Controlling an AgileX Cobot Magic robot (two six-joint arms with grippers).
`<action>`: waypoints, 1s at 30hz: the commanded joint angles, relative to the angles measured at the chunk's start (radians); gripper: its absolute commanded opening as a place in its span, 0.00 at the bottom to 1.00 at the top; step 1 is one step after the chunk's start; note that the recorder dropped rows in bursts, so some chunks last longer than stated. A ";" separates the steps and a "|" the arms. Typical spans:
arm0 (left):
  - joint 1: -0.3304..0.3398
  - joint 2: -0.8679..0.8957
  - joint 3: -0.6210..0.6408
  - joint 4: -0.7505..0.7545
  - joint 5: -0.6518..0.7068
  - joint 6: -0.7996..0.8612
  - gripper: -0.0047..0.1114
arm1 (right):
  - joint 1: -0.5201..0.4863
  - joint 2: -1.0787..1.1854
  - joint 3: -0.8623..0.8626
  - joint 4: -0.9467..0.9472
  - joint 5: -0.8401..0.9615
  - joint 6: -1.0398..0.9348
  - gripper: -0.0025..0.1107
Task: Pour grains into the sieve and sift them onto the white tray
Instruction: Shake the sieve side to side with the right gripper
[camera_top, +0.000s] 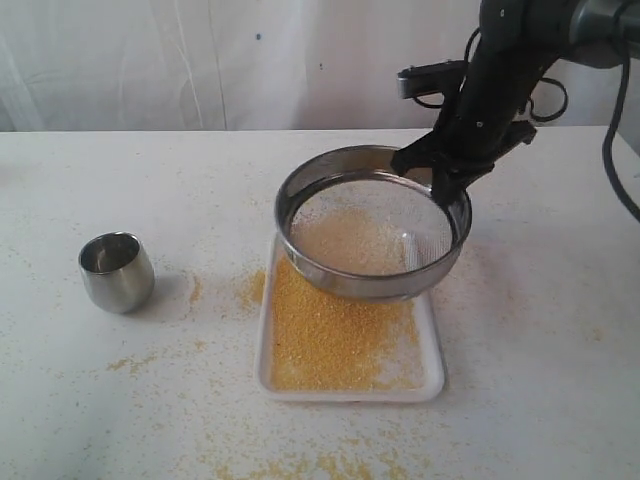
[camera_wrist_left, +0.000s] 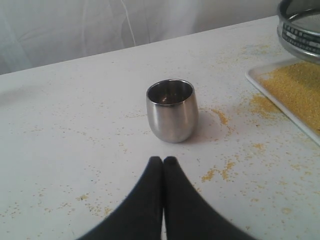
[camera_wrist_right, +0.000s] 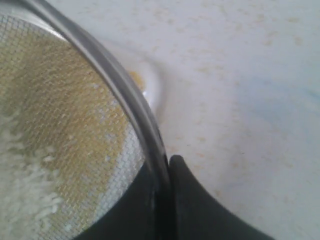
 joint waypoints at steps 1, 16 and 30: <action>0.003 -0.005 0.003 -0.005 0.000 0.000 0.04 | 0.020 -0.015 -0.004 0.338 0.076 -0.444 0.02; 0.003 -0.005 0.003 -0.005 0.000 0.000 0.04 | 0.015 -0.015 -0.004 -0.041 -0.050 0.182 0.02; 0.003 -0.005 0.003 -0.005 0.000 0.000 0.04 | 0.036 -0.017 0.002 0.216 0.076 -0.279 0.02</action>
